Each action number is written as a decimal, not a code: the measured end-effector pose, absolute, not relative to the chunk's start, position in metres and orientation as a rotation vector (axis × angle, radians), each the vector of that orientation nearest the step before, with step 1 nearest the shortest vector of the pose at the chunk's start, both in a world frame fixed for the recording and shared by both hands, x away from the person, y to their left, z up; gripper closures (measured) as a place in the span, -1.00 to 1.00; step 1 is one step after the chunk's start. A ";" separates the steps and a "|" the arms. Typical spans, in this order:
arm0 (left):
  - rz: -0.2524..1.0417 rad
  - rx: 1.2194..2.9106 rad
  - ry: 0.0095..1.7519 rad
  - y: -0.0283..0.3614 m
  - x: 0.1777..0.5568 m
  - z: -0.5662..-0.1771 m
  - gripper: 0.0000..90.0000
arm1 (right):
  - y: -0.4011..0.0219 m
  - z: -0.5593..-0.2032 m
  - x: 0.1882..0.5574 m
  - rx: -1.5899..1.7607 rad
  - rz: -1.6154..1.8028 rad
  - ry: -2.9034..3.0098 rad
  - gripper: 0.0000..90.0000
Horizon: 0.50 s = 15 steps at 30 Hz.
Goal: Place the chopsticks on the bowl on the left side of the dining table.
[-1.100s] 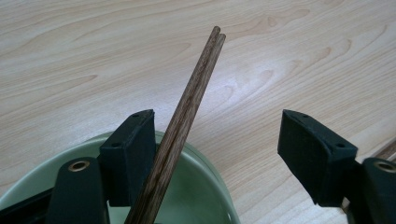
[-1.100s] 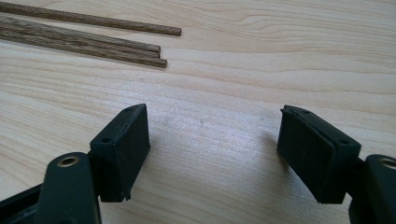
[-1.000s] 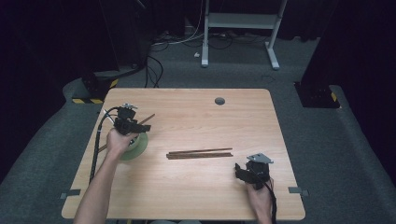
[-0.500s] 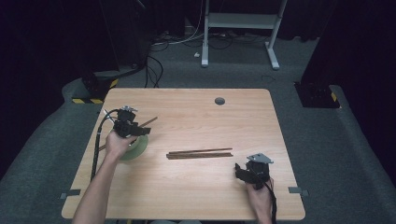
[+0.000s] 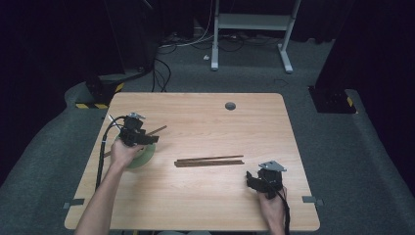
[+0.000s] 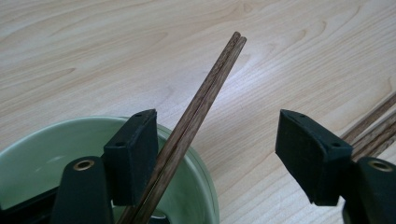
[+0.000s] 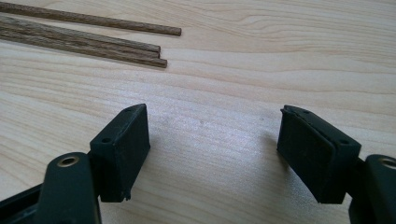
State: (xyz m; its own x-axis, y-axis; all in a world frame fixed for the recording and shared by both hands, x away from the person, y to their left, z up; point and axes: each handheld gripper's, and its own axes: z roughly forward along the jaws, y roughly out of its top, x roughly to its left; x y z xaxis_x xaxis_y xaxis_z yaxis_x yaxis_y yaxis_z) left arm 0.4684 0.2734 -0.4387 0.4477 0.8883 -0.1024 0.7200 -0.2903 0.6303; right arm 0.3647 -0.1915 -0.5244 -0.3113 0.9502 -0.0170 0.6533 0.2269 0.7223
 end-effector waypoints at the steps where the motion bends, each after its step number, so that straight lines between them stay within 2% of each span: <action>1: 0.367 2.082 1.341 0.274 0.468 -0.437 -0.35 | -0.192 -0.524 0.365 1.471 0.859 2.047 -0.45; 10: 0.411 2.002 1.322 0.282 0.449 -0.418 -0.39 | -0.191 -0.524 0.365 1.468 0.860 2.050 -0.45; 15: 0.416 1.974 1.368 0.295 0.435 -0.417 -0.39 | -0.191 -0.524 0.365 1.467 0.860 2.051 -0.45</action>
State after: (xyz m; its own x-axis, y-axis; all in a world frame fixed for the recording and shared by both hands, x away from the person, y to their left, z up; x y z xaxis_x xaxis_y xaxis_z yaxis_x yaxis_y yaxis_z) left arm 0.4352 0.2950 -0.4170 0.3934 0.9116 -0.1194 0.6906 -0.2073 0.6929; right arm 0.3647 -0.1915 -0.5244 -0.3154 0.9488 -0.0179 0.6520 0.2304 0.7224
